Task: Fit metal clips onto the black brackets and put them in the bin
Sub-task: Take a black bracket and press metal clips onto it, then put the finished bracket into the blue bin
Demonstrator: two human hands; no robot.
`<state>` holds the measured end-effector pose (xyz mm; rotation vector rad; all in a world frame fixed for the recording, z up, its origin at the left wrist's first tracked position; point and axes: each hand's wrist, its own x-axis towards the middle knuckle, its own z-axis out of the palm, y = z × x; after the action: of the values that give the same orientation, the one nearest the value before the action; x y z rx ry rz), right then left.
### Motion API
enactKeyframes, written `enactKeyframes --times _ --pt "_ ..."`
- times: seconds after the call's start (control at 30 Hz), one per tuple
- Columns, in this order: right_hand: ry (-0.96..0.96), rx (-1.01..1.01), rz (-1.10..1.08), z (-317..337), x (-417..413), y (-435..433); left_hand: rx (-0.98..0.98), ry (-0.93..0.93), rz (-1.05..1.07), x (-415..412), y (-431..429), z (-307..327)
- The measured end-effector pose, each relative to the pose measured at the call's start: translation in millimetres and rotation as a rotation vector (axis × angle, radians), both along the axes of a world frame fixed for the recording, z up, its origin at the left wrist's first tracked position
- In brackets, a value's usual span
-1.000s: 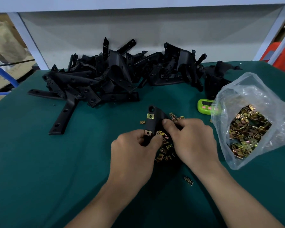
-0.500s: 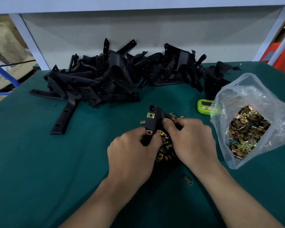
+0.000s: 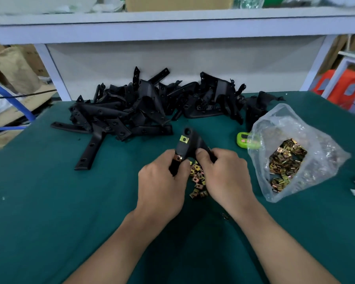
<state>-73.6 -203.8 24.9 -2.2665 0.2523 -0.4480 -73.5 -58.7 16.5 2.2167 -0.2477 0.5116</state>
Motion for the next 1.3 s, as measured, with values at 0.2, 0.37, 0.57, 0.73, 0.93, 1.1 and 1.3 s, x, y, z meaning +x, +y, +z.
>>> enactKeyframes --times 0.2,0.37,0.57,0.73,0.93,1.1,1.3 --pt "0.009 0.118 0.178 19 -34 -13 -0.197 -0.025 -0.127 -9 -11 30" --pt "0.071 0.350 0.316 42 -77 -36 -0.225 -0.106 -0.165 -12 -34 54" --pt "0.092 0.605 0.110 49 -148 -98 -0.220 -0.015 -0.369 -25 -126 87" --pt "0.014 0.785 -0.198 52 -218 -165 -0.406 0.523 -0.699 -56 -234 78" --pt "-0.050 1.075 -0.423 52 -307 -220 -0.378 1.106 -0.977 -116 -339 57" --pt "-0.106 1.308 -0.542 58 -335 -289 -0.343 1.207 -0.879 -157 -410 66" --pt "-0.358 1.598 -0.595 112 -270 -427 -0.602 1.333 -0.735 -145 -453 115"
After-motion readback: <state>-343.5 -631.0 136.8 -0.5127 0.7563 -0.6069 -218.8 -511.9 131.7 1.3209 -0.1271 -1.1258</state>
